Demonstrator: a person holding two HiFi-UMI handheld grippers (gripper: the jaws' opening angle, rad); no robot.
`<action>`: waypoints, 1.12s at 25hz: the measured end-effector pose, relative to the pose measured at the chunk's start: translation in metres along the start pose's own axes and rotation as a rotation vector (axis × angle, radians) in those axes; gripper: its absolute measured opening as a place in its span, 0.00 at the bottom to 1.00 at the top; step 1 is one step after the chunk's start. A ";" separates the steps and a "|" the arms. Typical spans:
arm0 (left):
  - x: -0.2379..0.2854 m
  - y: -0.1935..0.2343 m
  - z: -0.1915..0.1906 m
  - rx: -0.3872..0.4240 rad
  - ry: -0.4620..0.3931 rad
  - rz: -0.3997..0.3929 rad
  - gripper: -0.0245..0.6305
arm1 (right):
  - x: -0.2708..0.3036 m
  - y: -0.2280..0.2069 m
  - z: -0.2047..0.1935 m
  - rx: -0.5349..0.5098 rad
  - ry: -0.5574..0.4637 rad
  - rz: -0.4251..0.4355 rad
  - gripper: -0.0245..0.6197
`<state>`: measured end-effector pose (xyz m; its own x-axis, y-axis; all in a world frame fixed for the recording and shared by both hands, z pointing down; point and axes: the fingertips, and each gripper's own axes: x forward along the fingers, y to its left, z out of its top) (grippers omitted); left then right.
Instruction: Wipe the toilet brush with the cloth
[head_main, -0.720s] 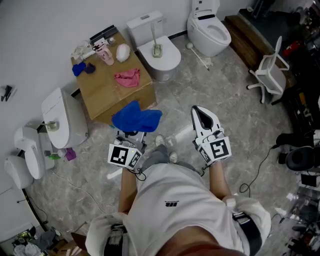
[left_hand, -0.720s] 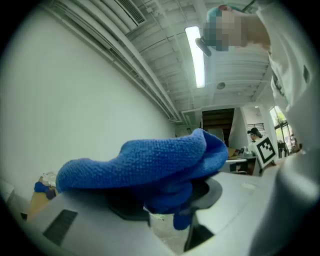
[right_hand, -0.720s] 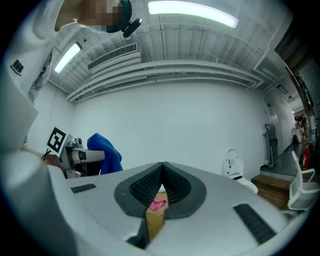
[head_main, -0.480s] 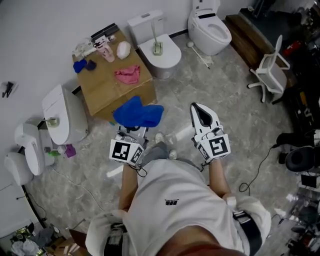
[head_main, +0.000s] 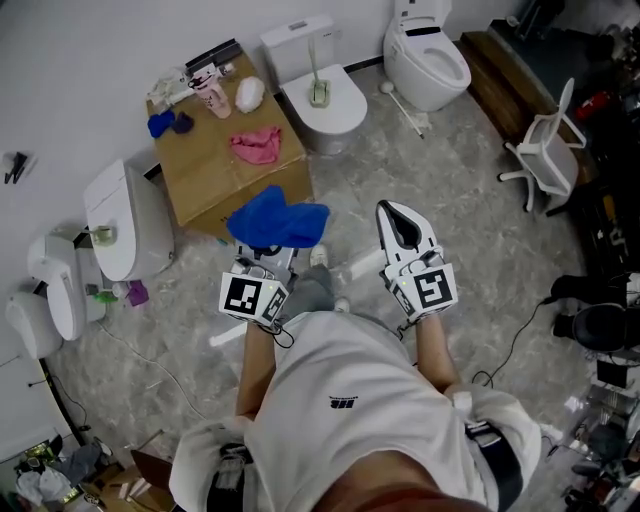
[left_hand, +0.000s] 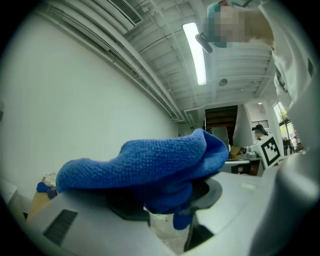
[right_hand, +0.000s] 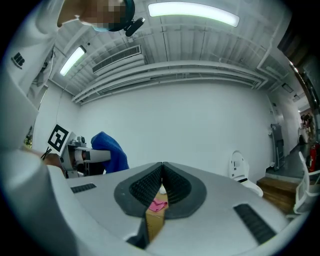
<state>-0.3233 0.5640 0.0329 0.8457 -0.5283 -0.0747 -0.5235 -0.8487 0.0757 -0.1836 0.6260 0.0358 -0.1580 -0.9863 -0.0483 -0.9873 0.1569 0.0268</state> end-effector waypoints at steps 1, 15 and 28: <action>0.005 0.003 0.000 0.001 -0.001 0.000 0.33 | 0.004 -0.003 -0.001 0.000 0.000 0.001 0.03; 0.113 0.083 -0.011 0.003 0.034 -0.055 0.32 | 0.118 -0.064 -0.016 0.003 0.043 -0.040 0.03; 0.216 0.174 -0.024 -0.019 0.064 -0.110 0.32 | 0.233 -0.119 -0.038 0.013 0.090 -0.097 0.03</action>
<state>-0.2292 0.3031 0.0537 0.9030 -0.4291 -0.0204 -0.4258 -0.9004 0.0895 -0.1022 0.3756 0.0592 -0.0602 -0.9974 0.0396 -0.9981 0.0608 0.0137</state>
